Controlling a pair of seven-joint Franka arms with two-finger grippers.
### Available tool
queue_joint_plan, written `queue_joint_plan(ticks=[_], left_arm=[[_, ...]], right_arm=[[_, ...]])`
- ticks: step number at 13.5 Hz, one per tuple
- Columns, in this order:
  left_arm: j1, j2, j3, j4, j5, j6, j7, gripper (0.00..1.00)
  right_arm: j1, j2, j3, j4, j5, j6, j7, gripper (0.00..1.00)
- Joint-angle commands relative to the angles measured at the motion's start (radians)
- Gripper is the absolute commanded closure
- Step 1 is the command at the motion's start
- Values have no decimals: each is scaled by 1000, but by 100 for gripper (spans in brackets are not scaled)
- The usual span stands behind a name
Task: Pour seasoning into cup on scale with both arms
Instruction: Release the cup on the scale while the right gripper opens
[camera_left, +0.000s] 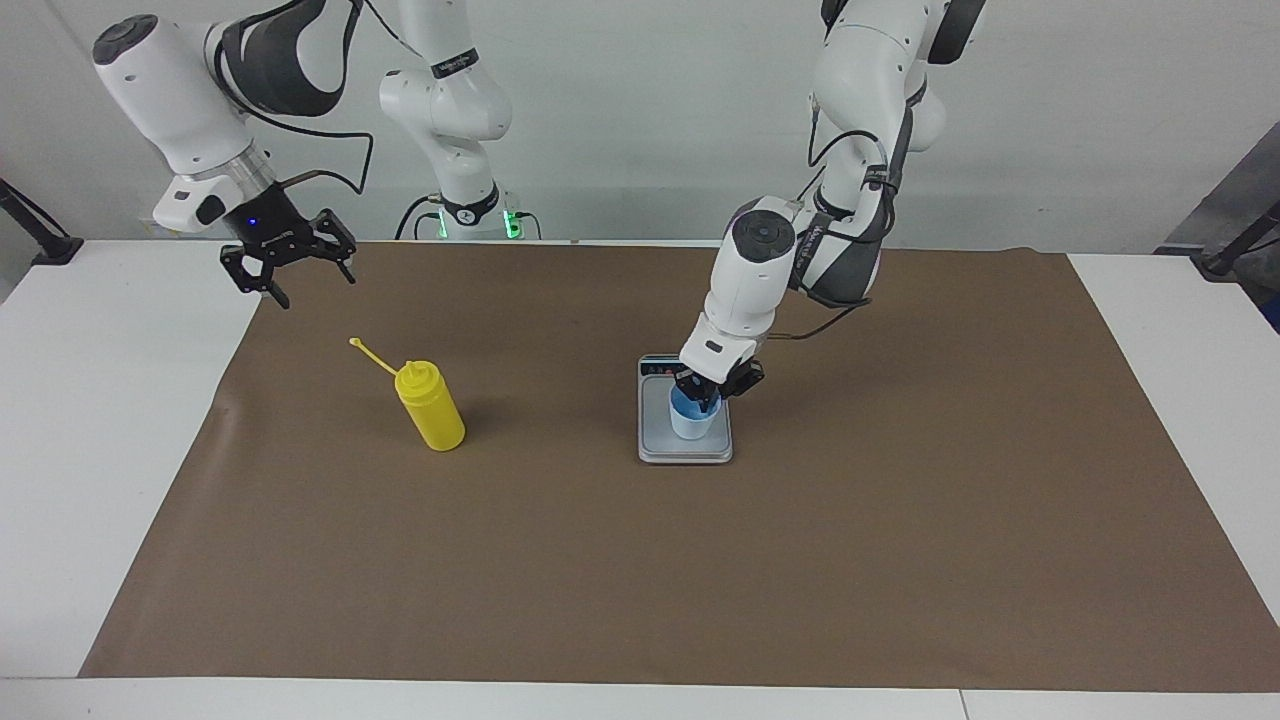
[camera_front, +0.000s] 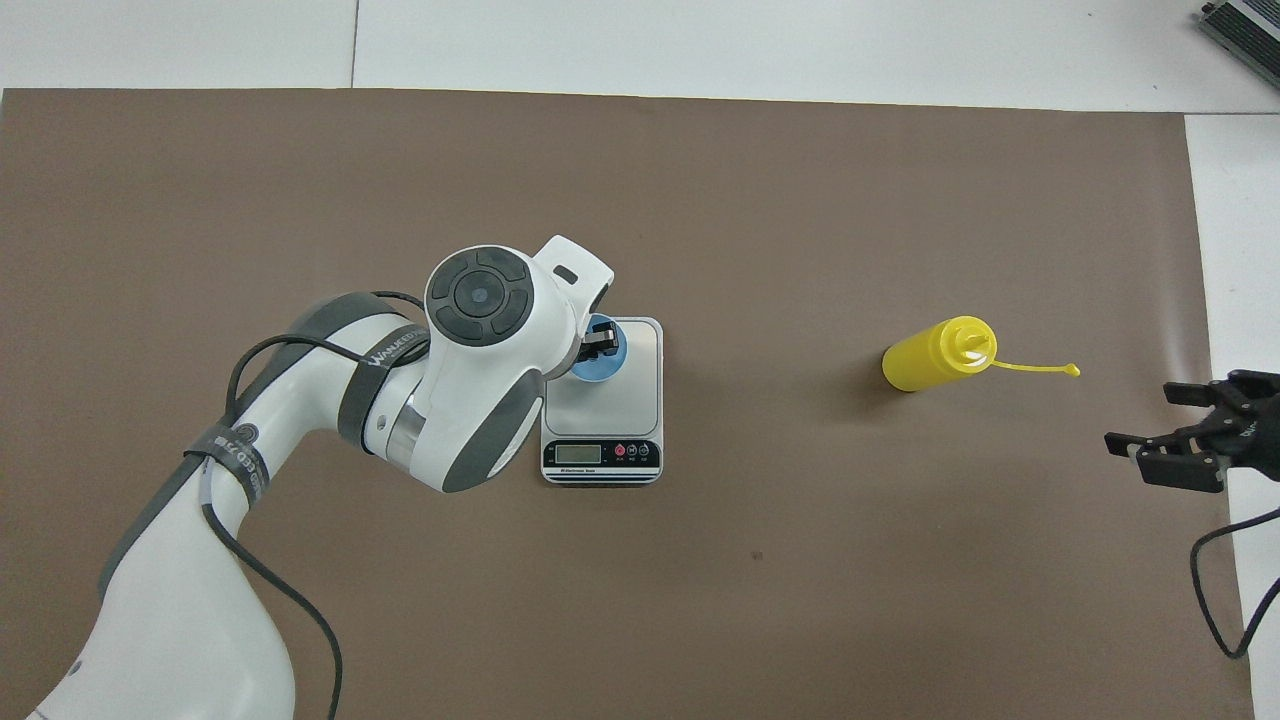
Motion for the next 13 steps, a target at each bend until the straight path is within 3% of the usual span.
queue_joint_plan(ticks=[1,4,10,13], left_arm=[[47,-102,8,-8,28,-81,43,0],[113,-159,8,3,26,-153,150,0],[283,-277,7,0,25,-313,475,0],[372,-320,8,3,23,-364,631,0]], right_arm=[[-55,26,10,-59,157,35,-231,0],[-93,129,8,-68,355,36,-526,0],[-101,274,11,-70,562,30,-818,0],[-92,379,13,-74,724,-2,-1012,0]])
